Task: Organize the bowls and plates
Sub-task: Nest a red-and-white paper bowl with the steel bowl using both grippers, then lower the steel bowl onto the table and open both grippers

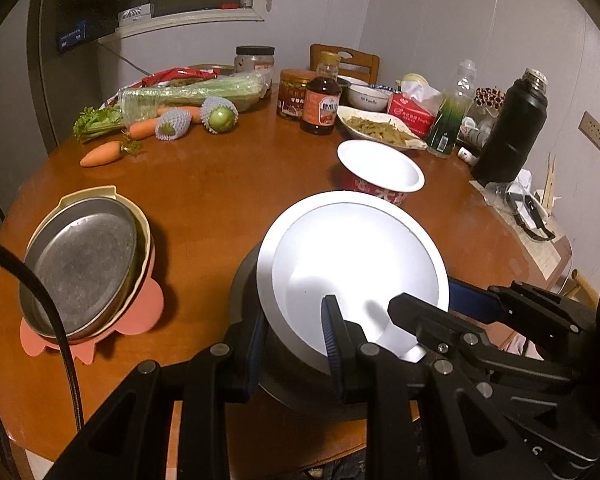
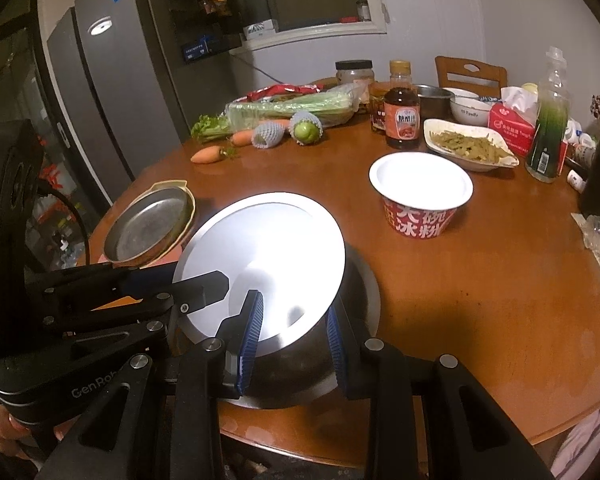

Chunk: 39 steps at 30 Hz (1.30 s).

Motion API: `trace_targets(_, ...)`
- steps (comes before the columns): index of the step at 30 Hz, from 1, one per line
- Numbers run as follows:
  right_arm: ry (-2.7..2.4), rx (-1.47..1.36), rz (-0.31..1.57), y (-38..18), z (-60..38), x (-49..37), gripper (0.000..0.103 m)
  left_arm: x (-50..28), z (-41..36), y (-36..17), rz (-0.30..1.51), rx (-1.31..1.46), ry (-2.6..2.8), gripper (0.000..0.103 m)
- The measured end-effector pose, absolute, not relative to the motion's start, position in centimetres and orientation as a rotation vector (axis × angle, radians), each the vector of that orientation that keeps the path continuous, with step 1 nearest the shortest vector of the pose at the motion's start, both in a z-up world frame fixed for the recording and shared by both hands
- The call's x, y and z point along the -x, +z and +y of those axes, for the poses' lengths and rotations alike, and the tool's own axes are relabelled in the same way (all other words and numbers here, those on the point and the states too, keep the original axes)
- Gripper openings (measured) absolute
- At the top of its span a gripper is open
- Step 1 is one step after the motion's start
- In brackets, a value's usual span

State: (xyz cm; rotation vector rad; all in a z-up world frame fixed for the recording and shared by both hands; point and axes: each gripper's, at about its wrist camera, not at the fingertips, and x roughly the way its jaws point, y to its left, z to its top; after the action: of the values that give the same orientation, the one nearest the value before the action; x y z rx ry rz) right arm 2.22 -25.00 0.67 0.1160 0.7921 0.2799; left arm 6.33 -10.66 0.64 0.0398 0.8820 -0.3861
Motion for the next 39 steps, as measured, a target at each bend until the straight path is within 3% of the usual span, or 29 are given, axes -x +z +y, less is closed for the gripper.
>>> trace_targets(39,0.233,-0.056,0.839,-1.2,-24.4,-2.6,0.035,-6.6,-10.9,-0.8,0.916,-0.042,-0.382,0.027)
